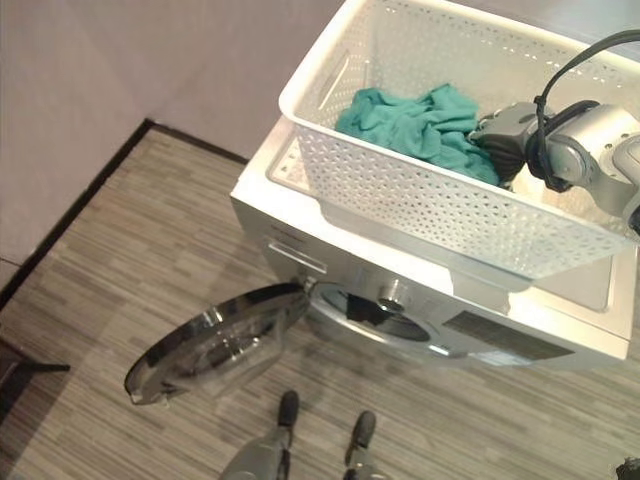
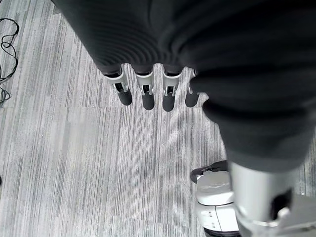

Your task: Grab the laundry basket,head to the washer,open it,put in the laundry and shut it.

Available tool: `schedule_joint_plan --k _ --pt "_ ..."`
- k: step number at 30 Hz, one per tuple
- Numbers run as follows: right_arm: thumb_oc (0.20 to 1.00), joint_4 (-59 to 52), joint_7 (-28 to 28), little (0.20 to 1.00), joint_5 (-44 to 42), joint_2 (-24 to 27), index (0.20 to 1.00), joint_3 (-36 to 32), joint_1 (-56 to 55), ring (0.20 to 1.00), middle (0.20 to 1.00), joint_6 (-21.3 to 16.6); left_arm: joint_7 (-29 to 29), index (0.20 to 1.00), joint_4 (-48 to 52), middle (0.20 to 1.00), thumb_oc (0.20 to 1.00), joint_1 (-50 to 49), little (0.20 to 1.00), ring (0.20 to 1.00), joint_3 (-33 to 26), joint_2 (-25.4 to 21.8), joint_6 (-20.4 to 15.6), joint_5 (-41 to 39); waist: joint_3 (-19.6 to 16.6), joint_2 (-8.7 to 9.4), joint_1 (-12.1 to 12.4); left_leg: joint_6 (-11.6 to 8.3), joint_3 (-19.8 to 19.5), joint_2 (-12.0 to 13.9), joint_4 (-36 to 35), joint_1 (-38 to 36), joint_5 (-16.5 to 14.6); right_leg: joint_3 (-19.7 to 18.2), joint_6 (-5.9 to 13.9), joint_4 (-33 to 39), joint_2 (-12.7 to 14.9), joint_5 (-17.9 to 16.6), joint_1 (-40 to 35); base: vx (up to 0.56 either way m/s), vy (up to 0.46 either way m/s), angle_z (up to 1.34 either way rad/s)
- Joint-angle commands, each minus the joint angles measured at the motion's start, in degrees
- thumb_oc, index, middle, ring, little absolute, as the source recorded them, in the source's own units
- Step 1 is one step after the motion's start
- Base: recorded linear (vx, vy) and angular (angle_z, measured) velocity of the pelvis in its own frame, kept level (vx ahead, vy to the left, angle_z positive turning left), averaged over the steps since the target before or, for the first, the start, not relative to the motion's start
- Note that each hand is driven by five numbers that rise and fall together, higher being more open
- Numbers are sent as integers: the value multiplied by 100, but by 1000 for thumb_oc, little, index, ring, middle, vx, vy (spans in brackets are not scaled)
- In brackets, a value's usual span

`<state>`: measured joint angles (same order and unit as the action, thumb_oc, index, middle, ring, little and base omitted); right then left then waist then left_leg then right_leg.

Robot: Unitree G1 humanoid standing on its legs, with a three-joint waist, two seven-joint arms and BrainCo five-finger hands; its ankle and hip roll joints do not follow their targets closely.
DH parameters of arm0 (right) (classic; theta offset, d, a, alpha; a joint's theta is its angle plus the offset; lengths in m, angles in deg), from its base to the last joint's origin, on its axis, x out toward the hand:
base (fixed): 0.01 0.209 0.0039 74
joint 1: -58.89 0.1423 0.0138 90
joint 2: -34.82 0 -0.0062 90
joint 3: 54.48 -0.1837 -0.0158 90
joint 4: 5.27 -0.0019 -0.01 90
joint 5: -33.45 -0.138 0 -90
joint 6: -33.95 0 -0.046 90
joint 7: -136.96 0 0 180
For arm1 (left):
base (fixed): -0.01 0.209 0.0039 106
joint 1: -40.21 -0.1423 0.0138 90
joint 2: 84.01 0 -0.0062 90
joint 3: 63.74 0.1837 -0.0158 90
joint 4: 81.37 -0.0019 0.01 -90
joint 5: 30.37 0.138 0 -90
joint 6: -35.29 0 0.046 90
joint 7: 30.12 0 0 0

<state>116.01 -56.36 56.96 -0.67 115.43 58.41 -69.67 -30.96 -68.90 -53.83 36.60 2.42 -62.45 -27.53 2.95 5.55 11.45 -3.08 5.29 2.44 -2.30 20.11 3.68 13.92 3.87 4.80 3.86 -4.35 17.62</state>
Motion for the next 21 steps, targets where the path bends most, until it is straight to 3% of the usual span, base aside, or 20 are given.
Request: schedule_joint_plan --k 1,5,7,8,9,17,21 --pt "1000 53 291 1000 154 -219 1000 30 373 1000 1000 -166 163 1000 -106 1000 1000 286 1000 1000 -33 -278 -44 144 404 515 208 -165 -239 -133 -270 -17 335 -59 594 20 584 -559 -412 0 0 0" --pt "1000 140 275 1000 202 -273 1000 30 243 1000 1000 -156 220 1000 -105 1000 1000 339 1000 1000 -57 -291 -45 121 423 535 243 -172 -288 -132 -270 15 342 -23 593 20 579 -544 -394 2 -27 9" --pt "846 243 240 846 204 -340 846 30 84 846 846 -142 270 1000 -105 1000 1000 355 1000 1000 -96 -289 -59 80 460 552 289 -178 -332 -127 -270 67 363 13 596 20 575 -538 -372 -1 -36 14" --pt "846 249 243 846 206 -344 846 30 82 846 846 -144 270 1000 -105 1000 1000 354 1000 1000 -96 -289 -59 80 458 551 286 -178 -335 -127 -270 69 364 16 596 20 574 -538 -372 -11 -27 4" --pt "203 361 234 203 276 -382 203 30 -17 203 203 -134 294 1000 -103 1000 1000 347 1000 1000 -115 -284 -62 66 491 560 314 -183 -358 -127 -270 87 373 40 596 20 573 -535 -364 0 0 0" --pt "200 911 445 200 535 -543 200 -339 -468 200 200 10 391 1000 -124 1000 1000 394 1000 1000 -146 -255 -52 36 573 494 327 -175 -370 -128 -270 68 372 33 590 20 579 -564 -356 -15 -4 5" --pt "200 1180 780 200 497 -650 200 -968 -660 200 200 198 411 1000 -160 1000 1000 531 1000 1000 -135 -280 -44 23 564 430 260 -165 -315 -119 -270 -52 338 -33 575 20 583 -584 -402 -15 18 0"
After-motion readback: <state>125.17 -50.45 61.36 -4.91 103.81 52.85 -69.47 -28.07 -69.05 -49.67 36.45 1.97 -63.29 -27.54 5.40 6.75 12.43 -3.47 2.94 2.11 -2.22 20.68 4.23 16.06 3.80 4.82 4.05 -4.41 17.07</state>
